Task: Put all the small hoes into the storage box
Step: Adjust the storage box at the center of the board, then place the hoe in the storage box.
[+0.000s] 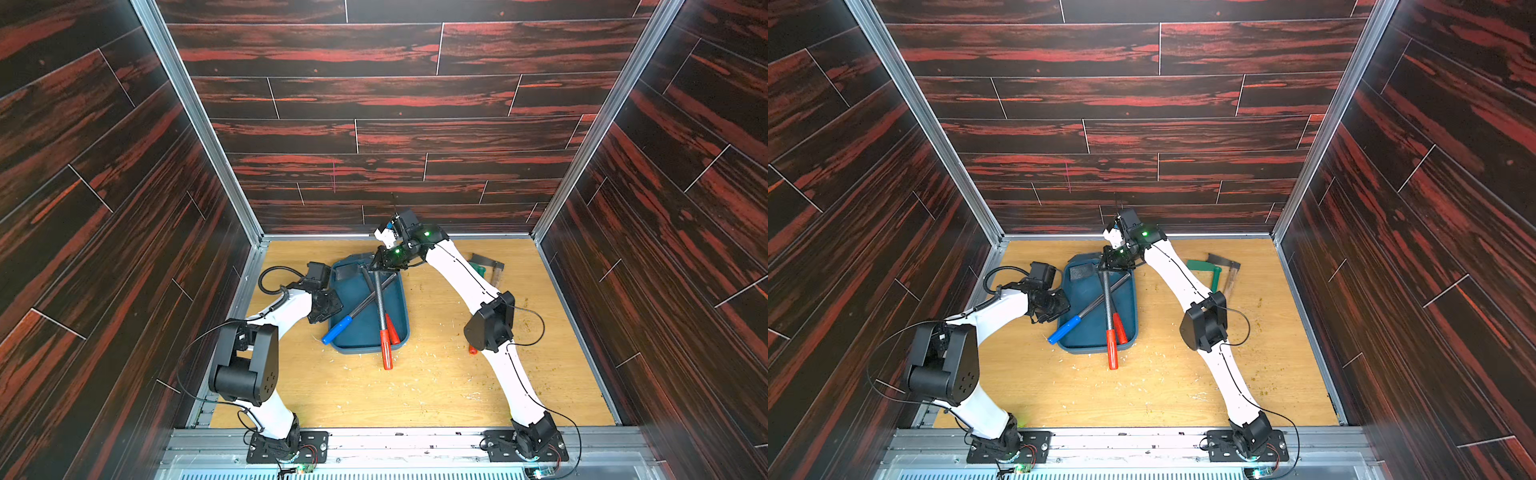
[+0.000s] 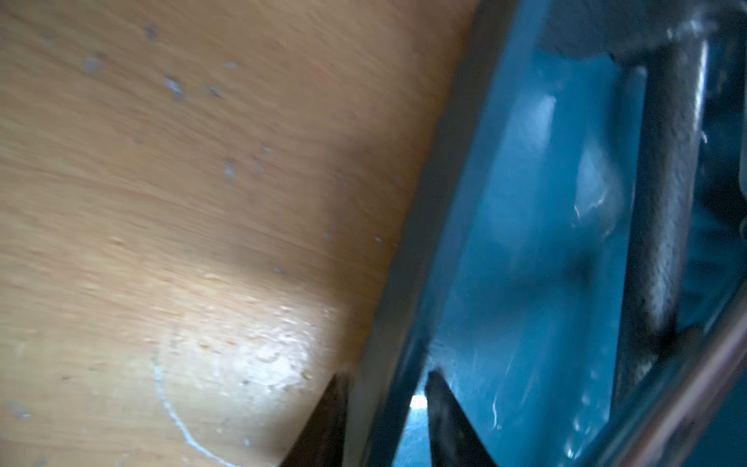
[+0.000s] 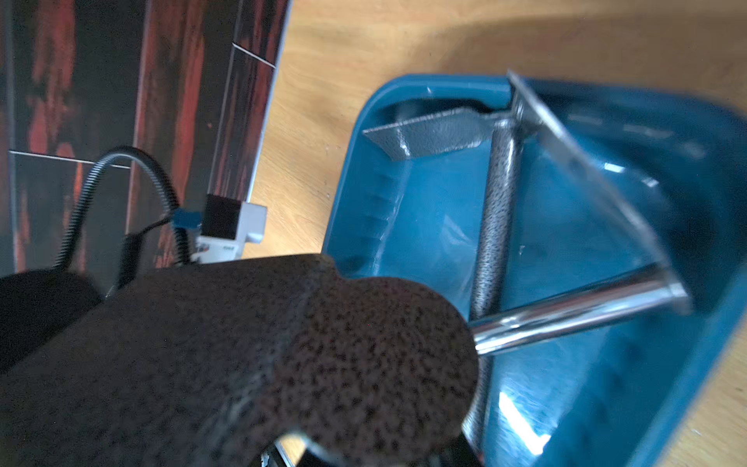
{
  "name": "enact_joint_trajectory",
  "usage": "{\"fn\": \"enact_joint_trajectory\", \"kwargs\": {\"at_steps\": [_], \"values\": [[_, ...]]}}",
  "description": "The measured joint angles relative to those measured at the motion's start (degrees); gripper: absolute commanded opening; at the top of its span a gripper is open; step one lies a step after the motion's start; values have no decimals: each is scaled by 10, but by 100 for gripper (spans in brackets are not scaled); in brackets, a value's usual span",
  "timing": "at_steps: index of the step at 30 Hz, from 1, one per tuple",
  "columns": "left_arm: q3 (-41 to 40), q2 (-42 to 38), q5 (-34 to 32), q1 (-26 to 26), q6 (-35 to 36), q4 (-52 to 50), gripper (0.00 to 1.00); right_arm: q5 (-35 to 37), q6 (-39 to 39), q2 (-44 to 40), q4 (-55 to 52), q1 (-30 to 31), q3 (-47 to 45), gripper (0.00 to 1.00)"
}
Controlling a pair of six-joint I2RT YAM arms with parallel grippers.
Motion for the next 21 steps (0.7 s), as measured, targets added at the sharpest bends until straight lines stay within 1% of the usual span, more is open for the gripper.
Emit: {"fn": "enact_joint_trajectory", "kwargs": {"at_steps": [8,14,21], "values": [[-14,0,-1,-2,-3,2,36,0,-1,42,3,2,0,0],[-19,-1,-4,-2,-5,0,38,2,-21,62,3,3,0,0],[-18,-1,-5,-2,-5,-4,38,15,-54,63,9,10,0,0]]}}
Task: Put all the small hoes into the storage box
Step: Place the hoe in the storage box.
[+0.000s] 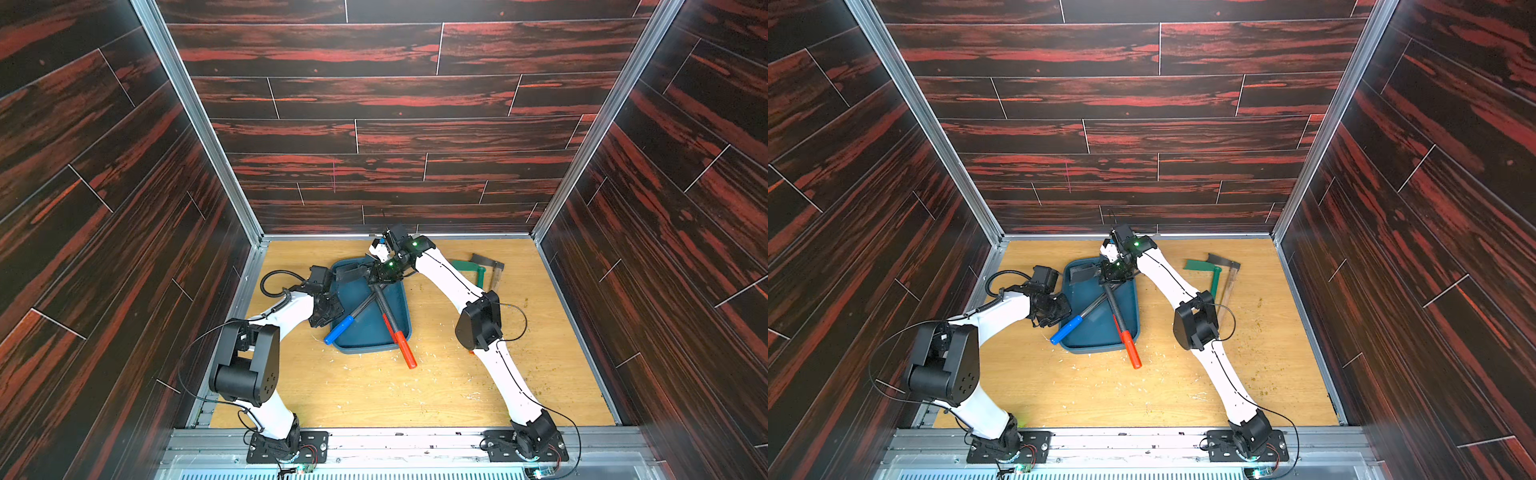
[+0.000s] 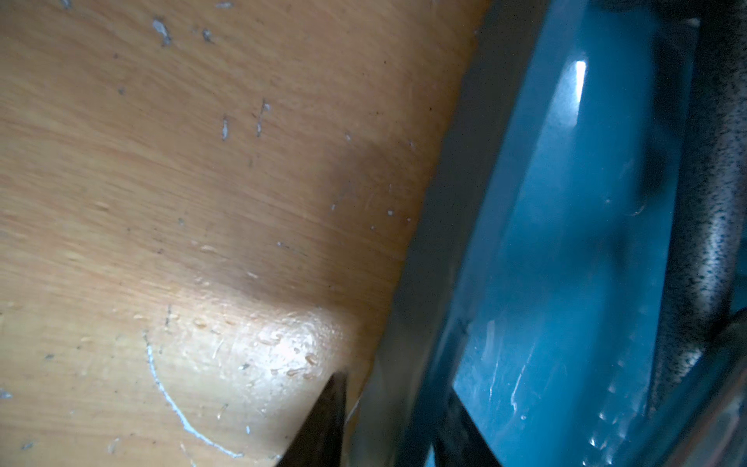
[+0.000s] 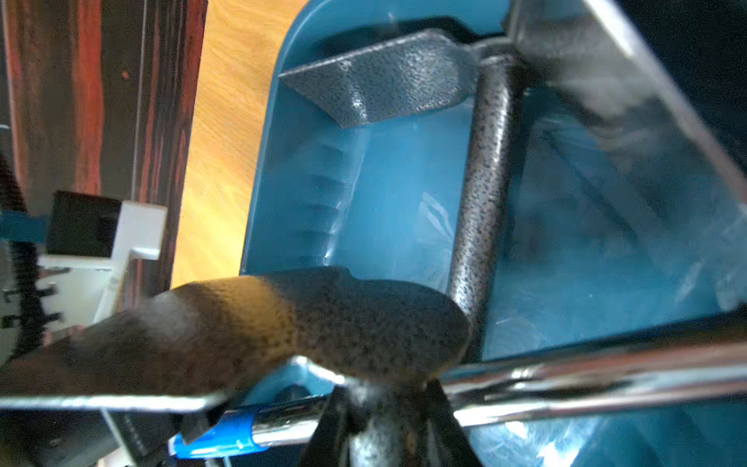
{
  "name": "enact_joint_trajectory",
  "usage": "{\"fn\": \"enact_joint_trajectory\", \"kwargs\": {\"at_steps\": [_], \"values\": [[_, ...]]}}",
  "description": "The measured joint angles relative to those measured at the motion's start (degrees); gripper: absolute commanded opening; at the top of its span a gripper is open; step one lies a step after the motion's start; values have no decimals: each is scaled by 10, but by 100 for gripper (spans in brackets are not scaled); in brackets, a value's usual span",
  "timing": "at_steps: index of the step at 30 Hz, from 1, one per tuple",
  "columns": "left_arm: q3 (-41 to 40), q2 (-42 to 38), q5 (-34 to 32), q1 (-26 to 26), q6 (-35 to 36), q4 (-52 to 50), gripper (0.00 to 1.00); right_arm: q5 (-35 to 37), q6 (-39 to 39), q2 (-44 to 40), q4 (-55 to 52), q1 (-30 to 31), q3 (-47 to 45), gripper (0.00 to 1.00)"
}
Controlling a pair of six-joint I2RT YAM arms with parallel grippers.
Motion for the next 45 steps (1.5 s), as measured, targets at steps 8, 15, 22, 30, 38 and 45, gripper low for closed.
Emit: {"fn": "enact_joint_trajectory", "kwargs": {"at_steps": [8,15,22,30,38,45], "values": [[-2,-7,0,0,0,-2,38,3,-26,0,28,5,6,8],[-5,-48,-5,0,0,-16,39,24,-34,3,63,5,22,8],[-5,-64,-6,0,0,-30,39,54,-31,37,95,6,22,10],[-5,-71,-9,0,3,-43,39,75,-25,54,133,7,22,23],[-5,-72,-9,0,3,-44,40,93,-18,54,168,13,22,41],[-4,-79,-11,0,3,-52,40,116,-17,54,174,15,22,44]]}}
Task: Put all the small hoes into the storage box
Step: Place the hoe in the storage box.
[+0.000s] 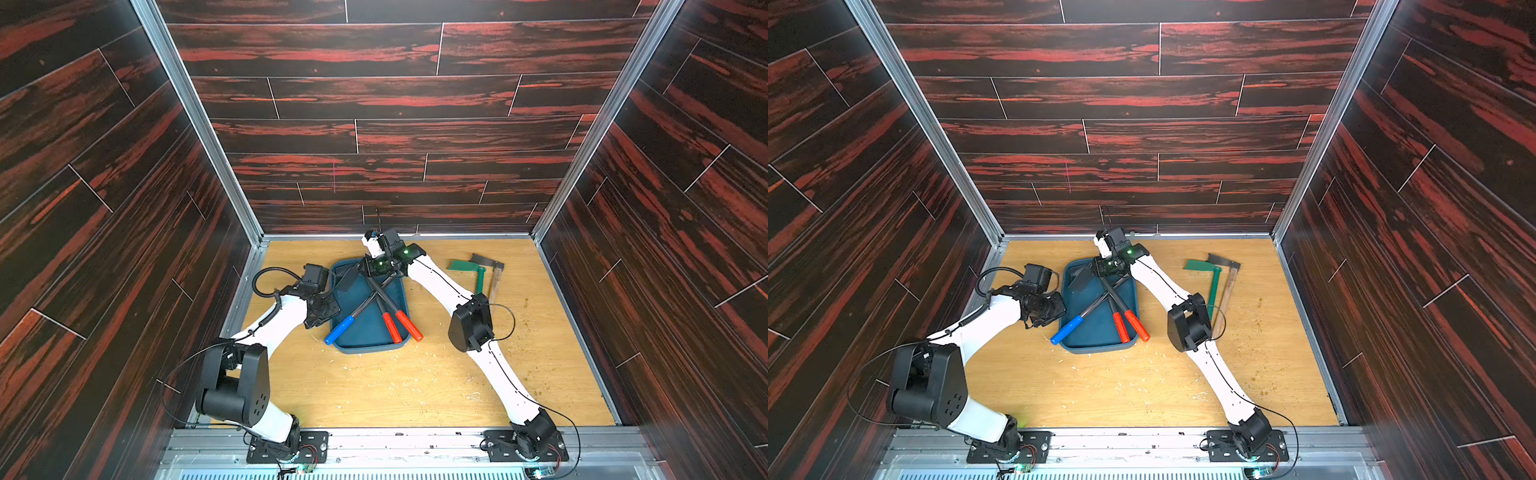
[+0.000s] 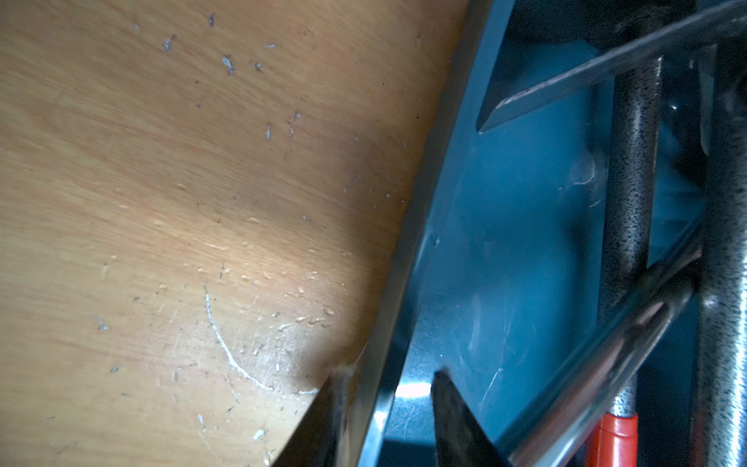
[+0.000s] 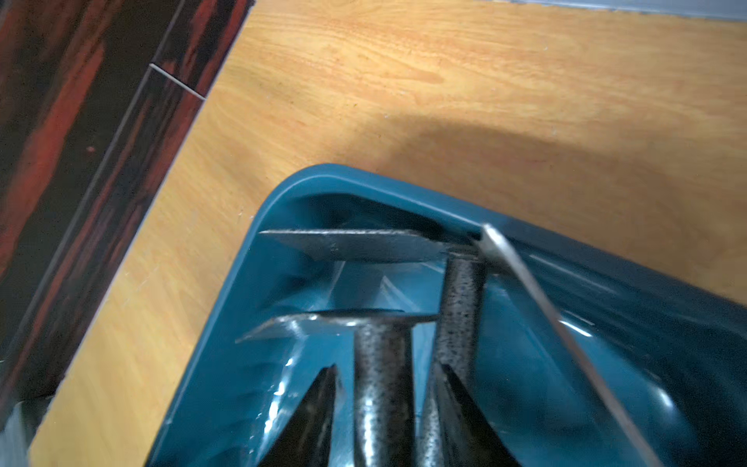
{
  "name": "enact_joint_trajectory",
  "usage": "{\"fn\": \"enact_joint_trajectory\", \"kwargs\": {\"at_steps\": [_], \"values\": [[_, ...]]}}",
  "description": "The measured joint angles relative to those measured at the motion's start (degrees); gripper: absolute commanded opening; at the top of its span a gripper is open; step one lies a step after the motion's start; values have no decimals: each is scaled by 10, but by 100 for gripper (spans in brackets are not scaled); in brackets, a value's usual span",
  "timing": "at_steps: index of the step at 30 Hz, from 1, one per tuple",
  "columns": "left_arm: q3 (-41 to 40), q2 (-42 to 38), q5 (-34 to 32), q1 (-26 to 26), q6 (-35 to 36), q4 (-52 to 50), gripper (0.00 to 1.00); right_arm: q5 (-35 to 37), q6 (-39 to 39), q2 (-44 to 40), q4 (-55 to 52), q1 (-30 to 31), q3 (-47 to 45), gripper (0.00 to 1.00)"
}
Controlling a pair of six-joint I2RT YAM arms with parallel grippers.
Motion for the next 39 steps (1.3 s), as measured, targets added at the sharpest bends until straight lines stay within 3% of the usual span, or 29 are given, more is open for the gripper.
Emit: {"fn": "enact_joint_trajectory", "kwargs": {"at_steps": [4,10,19,30,39], "values": [[5,-6,-2,0,0,-10,41,34,-2,-31,7,0,-53,42],[19,-9,-8,0,4,-19,41,73,0,-205,67,-2,-290,42],[40,-12,-13,1,10,-26,41,88,6,-403,147,-8,-497,42],[43,-15,-18,1,10,-33,42,85,5,-471,129,0,-672,42],[43,-15,-19,1,10,-32,42,79,5,-508,120,12,-700,40]]}}
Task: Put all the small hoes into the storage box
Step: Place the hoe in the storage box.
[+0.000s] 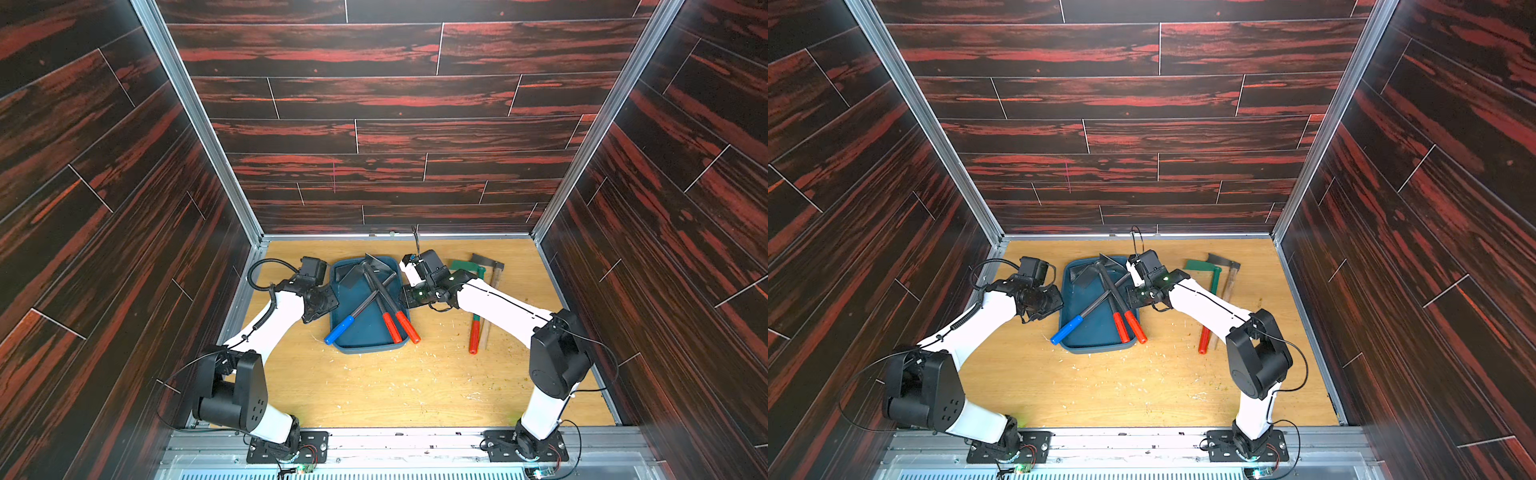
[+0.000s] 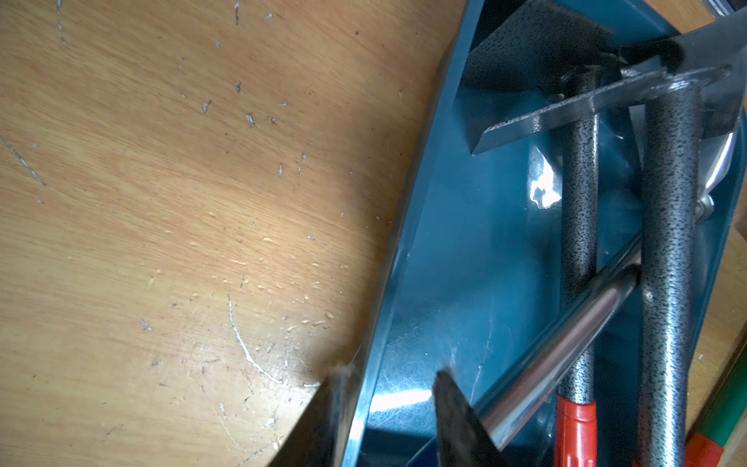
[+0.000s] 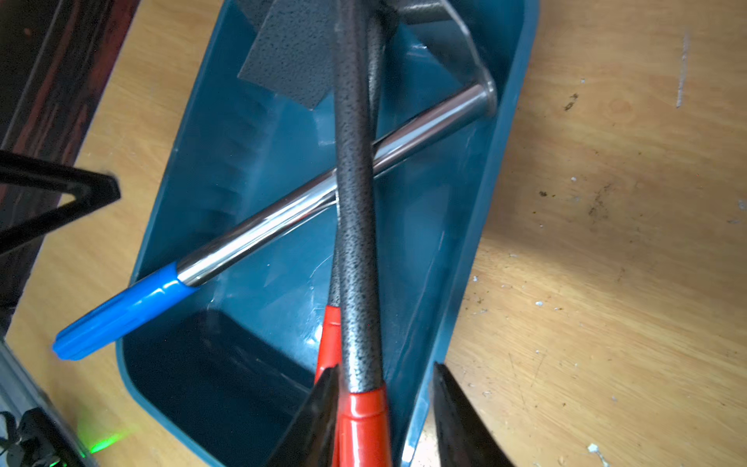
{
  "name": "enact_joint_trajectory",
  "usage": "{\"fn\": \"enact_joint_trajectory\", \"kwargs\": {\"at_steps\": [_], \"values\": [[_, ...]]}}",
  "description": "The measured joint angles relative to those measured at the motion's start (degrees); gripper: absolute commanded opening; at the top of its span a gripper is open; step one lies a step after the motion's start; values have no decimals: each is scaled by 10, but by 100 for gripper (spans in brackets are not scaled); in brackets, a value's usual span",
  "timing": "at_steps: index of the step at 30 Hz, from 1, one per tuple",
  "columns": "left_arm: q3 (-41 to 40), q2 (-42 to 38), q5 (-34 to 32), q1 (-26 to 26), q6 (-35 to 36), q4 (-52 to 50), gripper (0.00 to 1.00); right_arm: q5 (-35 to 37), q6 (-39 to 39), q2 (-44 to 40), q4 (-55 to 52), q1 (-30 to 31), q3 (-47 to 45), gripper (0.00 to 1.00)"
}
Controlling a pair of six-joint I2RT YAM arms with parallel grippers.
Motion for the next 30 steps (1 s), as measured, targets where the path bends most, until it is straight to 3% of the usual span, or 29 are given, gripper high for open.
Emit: {"fn": "enact_joint_trajectory", "kwargs": {"at_steps": [13,23,30], "values": [[0,0,-2,0,0,0,42,-17,-2,53,0,17,9,36],[0,0,-6,2,0,0,42,-36,4,81,-1,17,29,0],[0,0,-6,3,0,0,42,-57,31,81,2,17,36,0]]}}
